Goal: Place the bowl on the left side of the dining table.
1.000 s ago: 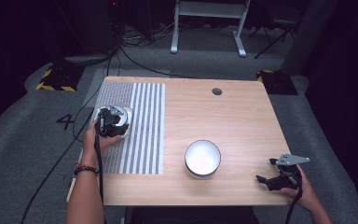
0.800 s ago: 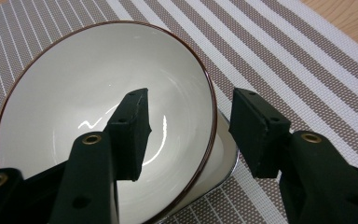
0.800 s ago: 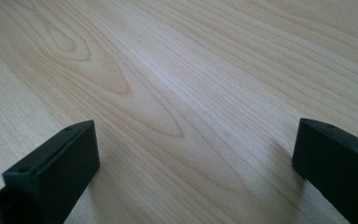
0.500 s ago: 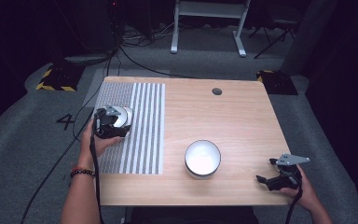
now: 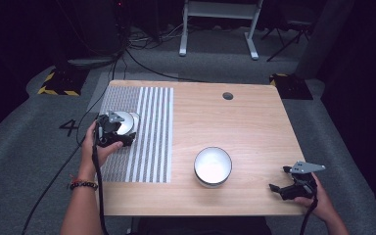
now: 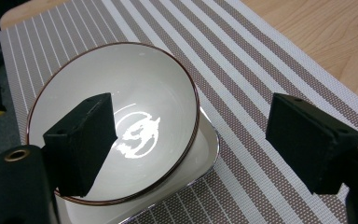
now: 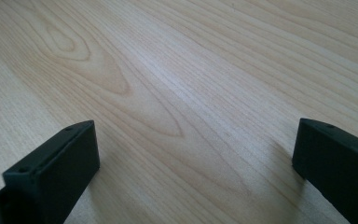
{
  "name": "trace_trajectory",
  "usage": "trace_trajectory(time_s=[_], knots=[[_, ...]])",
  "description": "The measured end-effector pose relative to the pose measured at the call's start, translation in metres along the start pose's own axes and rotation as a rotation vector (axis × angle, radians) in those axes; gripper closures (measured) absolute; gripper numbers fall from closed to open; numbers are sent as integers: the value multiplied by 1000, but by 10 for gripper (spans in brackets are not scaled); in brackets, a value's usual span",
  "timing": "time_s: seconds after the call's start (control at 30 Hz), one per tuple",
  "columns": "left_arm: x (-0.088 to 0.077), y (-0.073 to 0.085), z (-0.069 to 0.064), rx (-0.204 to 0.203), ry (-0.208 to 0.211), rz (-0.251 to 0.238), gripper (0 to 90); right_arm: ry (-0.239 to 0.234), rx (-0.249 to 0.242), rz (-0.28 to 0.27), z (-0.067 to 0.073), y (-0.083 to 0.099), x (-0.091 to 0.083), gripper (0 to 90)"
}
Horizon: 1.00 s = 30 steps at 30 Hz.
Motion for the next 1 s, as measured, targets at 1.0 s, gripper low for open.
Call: trace_trajectory(time_s=[1.0], knots=[[-29,-2,-27,-14,43,-84,164,0,0,0,0,0,0,6]])
Point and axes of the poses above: each handheld gripper's, and its own axes: x roughly forward along the jaws, y roughly out of its underside, z roughly to its left, the point moved 10 cm from there along x, roughly forward along the jaws, and after that the axes turned 10 degrees about x, right-handed, at the moved point
